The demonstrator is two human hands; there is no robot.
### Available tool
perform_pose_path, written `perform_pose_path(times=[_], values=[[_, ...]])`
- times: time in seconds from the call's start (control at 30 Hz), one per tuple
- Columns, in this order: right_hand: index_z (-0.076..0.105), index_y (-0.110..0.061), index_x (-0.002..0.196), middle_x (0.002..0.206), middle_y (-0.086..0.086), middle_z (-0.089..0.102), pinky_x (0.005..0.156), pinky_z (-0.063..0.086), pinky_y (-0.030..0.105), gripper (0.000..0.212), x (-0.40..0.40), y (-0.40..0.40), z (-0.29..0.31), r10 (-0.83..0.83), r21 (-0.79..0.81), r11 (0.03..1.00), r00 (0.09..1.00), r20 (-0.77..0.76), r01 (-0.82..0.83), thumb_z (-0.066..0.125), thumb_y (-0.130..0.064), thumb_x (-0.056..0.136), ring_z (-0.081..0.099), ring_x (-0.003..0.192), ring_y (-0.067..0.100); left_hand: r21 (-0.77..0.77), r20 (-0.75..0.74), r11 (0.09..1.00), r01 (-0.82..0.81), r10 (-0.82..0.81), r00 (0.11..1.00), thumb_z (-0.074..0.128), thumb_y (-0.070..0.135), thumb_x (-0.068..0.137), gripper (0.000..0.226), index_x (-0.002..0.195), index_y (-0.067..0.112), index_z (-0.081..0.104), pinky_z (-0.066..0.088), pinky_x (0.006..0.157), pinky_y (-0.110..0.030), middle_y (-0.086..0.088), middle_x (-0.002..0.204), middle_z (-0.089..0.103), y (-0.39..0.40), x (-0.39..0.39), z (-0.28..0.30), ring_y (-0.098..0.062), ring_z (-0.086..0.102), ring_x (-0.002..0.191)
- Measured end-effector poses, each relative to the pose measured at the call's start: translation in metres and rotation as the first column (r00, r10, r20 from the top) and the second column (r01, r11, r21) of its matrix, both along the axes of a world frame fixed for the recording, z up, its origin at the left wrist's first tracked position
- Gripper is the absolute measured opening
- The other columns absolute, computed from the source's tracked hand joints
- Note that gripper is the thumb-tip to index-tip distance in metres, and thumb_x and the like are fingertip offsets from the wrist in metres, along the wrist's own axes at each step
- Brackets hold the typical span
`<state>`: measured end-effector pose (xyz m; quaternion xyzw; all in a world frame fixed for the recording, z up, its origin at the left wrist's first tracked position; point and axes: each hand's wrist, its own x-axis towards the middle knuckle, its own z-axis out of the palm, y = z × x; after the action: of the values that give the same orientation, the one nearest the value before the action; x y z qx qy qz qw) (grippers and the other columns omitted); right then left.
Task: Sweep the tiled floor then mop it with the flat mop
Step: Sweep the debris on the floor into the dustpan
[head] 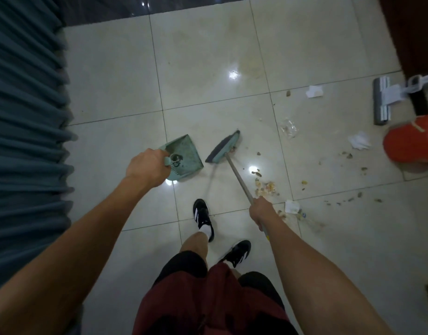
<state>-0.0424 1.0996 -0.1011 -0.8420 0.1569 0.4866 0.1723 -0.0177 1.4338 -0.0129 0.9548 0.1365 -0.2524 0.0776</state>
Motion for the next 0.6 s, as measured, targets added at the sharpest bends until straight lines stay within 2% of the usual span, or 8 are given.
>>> perform_pose_path(times=[0.1,0.23,0.3,0.4,0.5,0.6], values=[[0.055,0.002,0.13,0.126,0.017,0.062,0.07,0.048,0.028,0.035,-0.035,-0.035,0.004,0.004,-0.071,0.997,0.999,-0.037,-0.007,0.053,-0.001,0.094,0.063,0.109,0.032,0.006,0.01,0.999,0.038,-0.038,0.999,0.052,0.032,0.094,0.034,0.124,0.025,0.066,0.055,0.064,-0.034,-0.007,0.1,0.069,-0.033,-0.019,0.0,-0.026,0.065,0.08],[0.053,0.002,0.132,0.128,0.019,0.059,0.078,0.051,0.035,0.037,-0.079,-0.08,0.011,-0.084,-0.095,0.992,0.996,-0.023,0.082,0.044,-0.006,0.097,0.06,0.112,0.034,0.004,0.036,0.997,0.082,-0.082,0.996,0.051,0.031,0.093,0.036,0.126,0.031,0.065,0.058,0.071,-0.038,-0.007,0.097,0.068,-0.076,-0.038,0.001,-0.028,0.065,0.081],[0.052,0.002,0.134,0.128,0.02,0.058,0.08,0.052,0.037,0.039,-0.1,-0.102,0.014,-0.135,-0.102,0.986,0.991,-0.017,0.132,0.042,-0.008,0.098,0.061,0.108,0.035,0.001,0.064,0.994,0.112,-0.112,0.992,0.052,0.03,0.091,0.034,0.122,0.033,0.067,0.055,0.068,-0.035,-0.006,0.093,0.069,-0.096,-0.044,0.003,-0.029,0.065,0.078],[0.052,0.001,0.134,0.114,0.019,0.06,0.068,0.051,0.034,0.039,-0.127,-0.128,0.022,-0.231,-0.109,0.968,0.973,-0.012,0.228,0.043,-0.01,0.097,0.062,0.088,0.032,-0.007,0.082,0.987,0.162,-0.16,0.984,0.053,0.03,0.091,0.029,0.114,0.032,0.07,0.055,0.065,-0.034,-0.005,0.084,0.068,-0.126,-0.051,0.005,-0.028,0.064,0.072],[0.055,0.0,0.129,0.114,0.017,0.062,0.074,0.055,0.035,0.038,-0.14,-0.145,0.032,-0.297,-0.107,0.948,0.954,0.035,0.299,0.047,-0.013,0.095,0.063,0.092,0.031,-0.014,0.076,0.976,0.216,-0.214,0.974,0.053,0.031,0.093,0.03,0.117,0.03,0.069,0.059,0.069,-0.038,-0.005,0.087,0.067,-0.153,-0.054,0.007,-0.028,0.065,0.074],[0.057,-0.002,0.127,0.103,0.013,0.061,0.074,0.057,0.034,0.039,-0.143,-0.15,0.043,-0.37,-0.081,0.922,0.924,0.099,0.379,0.048,-0.015,0.091,0.063,0.084,0.028,-0.006,0.087,0.965,0.262,-0.26,0.962,0.053,0.032,0.092,0.032,0.12,0.03,0.068,0.058,0.073,-0.039,-0.007,0.094,0.069,-0.174,-0.051,0.011,-0.03,0.065,0.079]])
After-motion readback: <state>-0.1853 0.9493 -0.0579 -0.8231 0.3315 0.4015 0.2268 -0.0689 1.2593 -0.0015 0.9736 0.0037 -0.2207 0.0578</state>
